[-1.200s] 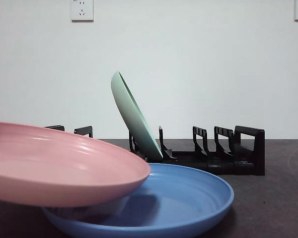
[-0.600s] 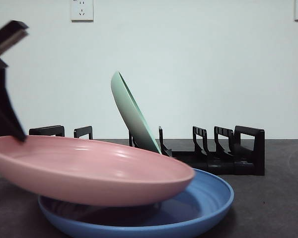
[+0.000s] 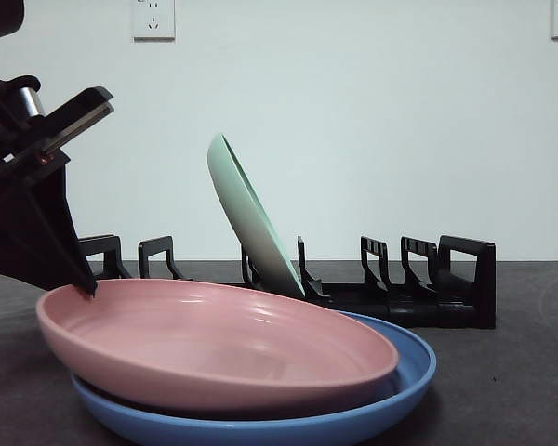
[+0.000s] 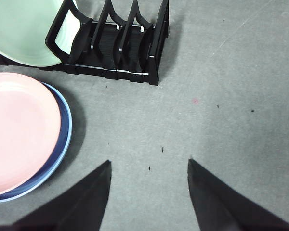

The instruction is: Place the plate

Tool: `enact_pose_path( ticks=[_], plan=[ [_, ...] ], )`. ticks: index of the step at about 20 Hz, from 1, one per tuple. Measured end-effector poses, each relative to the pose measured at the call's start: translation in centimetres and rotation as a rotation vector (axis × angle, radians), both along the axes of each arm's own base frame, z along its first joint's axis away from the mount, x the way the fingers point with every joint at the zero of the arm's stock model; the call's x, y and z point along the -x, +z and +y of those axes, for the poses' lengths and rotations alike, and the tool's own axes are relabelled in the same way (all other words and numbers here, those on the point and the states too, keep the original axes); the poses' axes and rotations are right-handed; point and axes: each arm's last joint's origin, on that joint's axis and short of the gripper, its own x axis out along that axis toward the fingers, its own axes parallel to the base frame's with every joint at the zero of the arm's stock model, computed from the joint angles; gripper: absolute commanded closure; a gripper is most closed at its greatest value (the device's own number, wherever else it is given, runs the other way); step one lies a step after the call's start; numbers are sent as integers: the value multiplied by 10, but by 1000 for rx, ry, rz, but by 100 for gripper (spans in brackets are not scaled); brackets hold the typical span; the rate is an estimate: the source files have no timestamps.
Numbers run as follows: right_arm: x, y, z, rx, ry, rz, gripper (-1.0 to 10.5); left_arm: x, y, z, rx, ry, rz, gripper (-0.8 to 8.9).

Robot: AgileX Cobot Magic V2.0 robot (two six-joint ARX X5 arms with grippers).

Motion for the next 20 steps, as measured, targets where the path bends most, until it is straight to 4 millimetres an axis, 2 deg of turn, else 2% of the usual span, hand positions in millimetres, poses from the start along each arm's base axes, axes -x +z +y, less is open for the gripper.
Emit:
enact_pose_path(
  ticks=[7,10,12,15,17,20],
  plan=[
    [0,0,0,0,0,0,697,2,-2,1,-18,-4,17,466],
    [0,0,0,0,0,0,697,6,6,3,-6,-7,-14,459],
    [0,0,0,-7,8,4,697,12,24,10,29,2,-95,461],
    [-4,-2,4,-29,46,42,696,26,71,30,51,21,-280,460],
    [-13,-5,10,-37,75,96,696,42,98,48,14,33,-370,459],
    [-33,-10,21,-62,121,166,696,64,107,66,-96,24,-375,458]
  ],
)
